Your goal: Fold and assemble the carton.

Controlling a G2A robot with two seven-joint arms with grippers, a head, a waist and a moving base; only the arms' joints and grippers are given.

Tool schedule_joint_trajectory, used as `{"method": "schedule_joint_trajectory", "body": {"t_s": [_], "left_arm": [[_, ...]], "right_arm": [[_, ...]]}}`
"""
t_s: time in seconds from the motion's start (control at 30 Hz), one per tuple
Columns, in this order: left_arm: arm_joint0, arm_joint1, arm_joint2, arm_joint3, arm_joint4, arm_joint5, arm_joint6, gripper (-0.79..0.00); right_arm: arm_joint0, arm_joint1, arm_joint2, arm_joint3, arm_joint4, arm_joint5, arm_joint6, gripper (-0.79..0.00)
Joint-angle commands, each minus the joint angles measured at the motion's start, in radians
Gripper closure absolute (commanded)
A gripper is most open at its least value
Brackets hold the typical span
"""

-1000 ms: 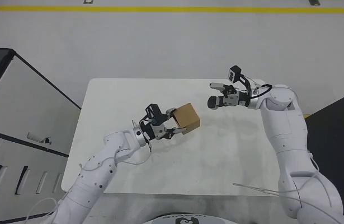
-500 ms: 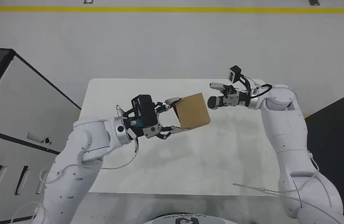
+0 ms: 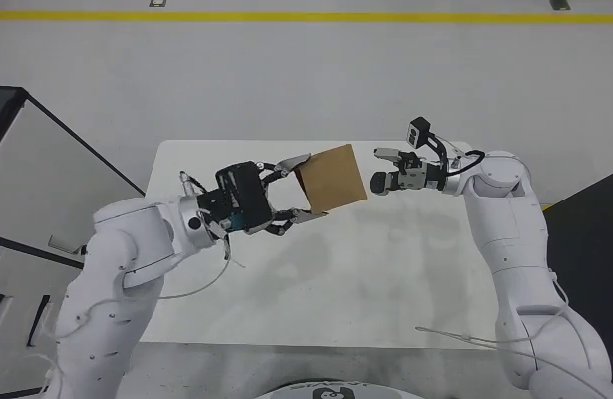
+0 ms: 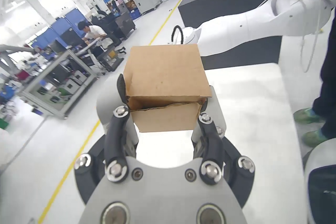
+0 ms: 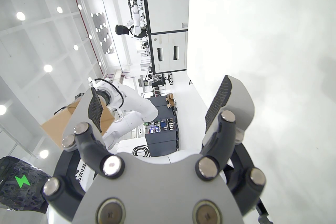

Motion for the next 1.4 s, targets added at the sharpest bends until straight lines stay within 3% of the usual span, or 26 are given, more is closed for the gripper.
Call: {"method": "schedule_joint_trajectory", "body": {"t_s": [0.0,0.13,0.23,1.07,1.37], "left_arm": [[-0.031,0.008,-0.043,-0.034,0.006,-0.057,-0.023,0.000],[-0.084,0.021,-0.111,-0.062,-0.054,-0.134,-0.041,0.000],[-0.105,0.036,-0.128,-0.082,-0.124,-0.134,-0.041,0.000],[-0.108,0.045,-0.134,-0.121,-0.167,-0.105,-0.022,0.000],[-0.191,0.057,-0.117,-0.130,-0.295,-0.091,-0.085,0.000]], "right_arm": [[0.000,0.000,0.000,0.000,0.000,0.000,0.000,-0.785],[0.000,0.000,0.000,0.000,0.000,0.000,0.000,-0.785],[0.000,0.000,0.000,0.000,0.000,0.000,0.000,-0.785],[0.000,0.000,0.000,0.000,0.000,0.000,0.000,-0.785],[0.000,0.000,0.000,0.000,0.000,0.000,0.000,-0.785]]}}
